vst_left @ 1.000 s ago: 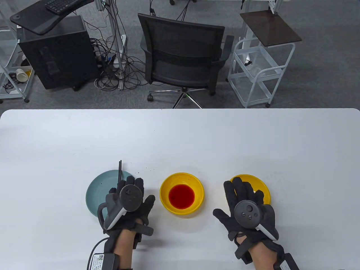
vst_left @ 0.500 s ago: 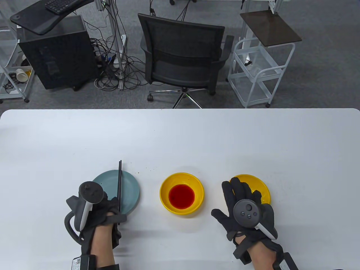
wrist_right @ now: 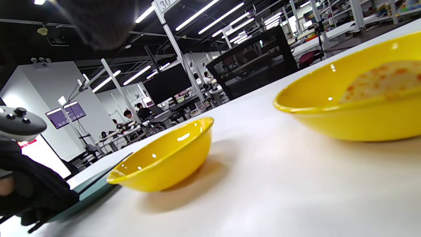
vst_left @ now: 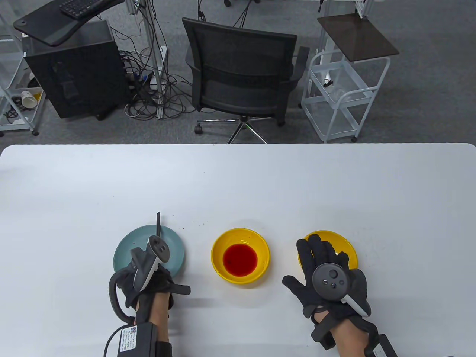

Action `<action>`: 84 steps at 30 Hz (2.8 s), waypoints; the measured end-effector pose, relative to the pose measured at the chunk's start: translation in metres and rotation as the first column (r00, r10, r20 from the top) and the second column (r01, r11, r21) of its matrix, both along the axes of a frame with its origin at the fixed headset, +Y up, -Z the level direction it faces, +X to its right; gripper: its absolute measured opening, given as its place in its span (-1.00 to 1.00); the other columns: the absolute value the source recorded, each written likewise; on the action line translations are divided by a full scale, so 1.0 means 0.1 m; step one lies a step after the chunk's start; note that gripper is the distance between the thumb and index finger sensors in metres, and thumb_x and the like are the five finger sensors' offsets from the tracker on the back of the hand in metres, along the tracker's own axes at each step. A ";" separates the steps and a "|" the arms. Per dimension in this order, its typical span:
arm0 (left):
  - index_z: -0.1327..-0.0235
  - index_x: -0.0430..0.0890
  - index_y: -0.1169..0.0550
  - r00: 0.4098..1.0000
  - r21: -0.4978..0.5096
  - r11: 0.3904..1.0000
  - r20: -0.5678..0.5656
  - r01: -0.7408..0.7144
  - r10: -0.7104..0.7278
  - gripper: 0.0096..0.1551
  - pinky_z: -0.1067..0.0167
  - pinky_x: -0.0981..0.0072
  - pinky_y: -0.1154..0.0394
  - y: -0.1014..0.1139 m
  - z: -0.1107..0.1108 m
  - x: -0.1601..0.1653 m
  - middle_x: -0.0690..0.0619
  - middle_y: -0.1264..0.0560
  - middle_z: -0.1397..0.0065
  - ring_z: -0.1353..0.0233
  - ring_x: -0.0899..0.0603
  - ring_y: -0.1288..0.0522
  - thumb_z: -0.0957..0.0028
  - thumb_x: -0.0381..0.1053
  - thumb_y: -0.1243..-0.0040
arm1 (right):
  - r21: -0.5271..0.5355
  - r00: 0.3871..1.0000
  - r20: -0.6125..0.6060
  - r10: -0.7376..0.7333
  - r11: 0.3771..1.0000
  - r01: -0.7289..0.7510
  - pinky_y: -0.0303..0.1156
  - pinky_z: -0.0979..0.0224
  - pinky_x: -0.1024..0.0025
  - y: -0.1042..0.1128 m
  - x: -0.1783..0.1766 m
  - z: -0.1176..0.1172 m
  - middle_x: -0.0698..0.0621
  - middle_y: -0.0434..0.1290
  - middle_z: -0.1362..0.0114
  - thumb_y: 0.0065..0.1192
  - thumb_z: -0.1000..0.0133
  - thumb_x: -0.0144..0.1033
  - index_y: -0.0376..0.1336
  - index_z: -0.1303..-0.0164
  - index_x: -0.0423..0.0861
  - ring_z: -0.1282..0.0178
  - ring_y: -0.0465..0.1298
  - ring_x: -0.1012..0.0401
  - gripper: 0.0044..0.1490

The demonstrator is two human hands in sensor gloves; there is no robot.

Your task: Dip chopsticks into soy sauce and dot onto dumpling

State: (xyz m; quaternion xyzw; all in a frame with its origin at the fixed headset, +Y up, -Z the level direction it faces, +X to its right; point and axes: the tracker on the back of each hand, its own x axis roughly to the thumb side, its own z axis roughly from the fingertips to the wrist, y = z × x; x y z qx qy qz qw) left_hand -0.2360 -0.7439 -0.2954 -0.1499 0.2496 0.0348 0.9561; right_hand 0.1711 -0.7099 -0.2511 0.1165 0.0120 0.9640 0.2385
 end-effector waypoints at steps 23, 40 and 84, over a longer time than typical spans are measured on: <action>0.12 -0.19 -0.82 0.827 0.237 0.863 0.477 -0.447 0.297 -0.39 -0.23 -0.34 -0.45 0.66 0.38 0.88 -0.06 -0.73 0.04 0.08 -0.23 -0.70 0.11 0.28 -0.46 | 0.192 0.939 -0.341 0.034 0.981 0.034 -0.24 -0.47 -0.61 0.15 -0.65 0.35 -0.16 -0.04 -0.70 0.09 0.01 0.25 -0.25 -0.57 0.00 -0.60 0.13 -0.29 0.10; 0.10 -0.16 -0.81 0.509 0.066 0.760 0.779 -0.646 0.365 -0.39 -0.27 -0.34 -0.43 0.66 0.59 1.45 -0.02 -0.73 0.01 0.03 -0.21 -0.71 0.10 0.30 -0.43 | 0.102 0.923 -0.382 -0.043 0.991 0.089 -0.02 -0.50 -0.52 0.03 -0.77 0.31 -0.12 0.20 -0.60 0.25 0.03 0.03 -0.14 -0.49 -0.17 -0.55 0.34 -0.18 0.05; -0.50 -0.07 -0.43 0.836 0.340 0.853 0.518 -0.396 0.182 -0.11 -0.43 -0.49 -0.08 0.28 0.15 0.43 -0.06 -0.26 -0.63 -0.55 -0.38 -0.32 0.00 0.40 -0.14 | -0.060 0.907 -0.228 -0.354 0.935 0.350 0.09 -0.44 -0.53 -0.16 -0.56 0.10 -0.17 0.56 -0.01 -0.01 -0.02 0.12 0.24 -0.35 -0.15 -0.02 0.53 -0.18 -0.19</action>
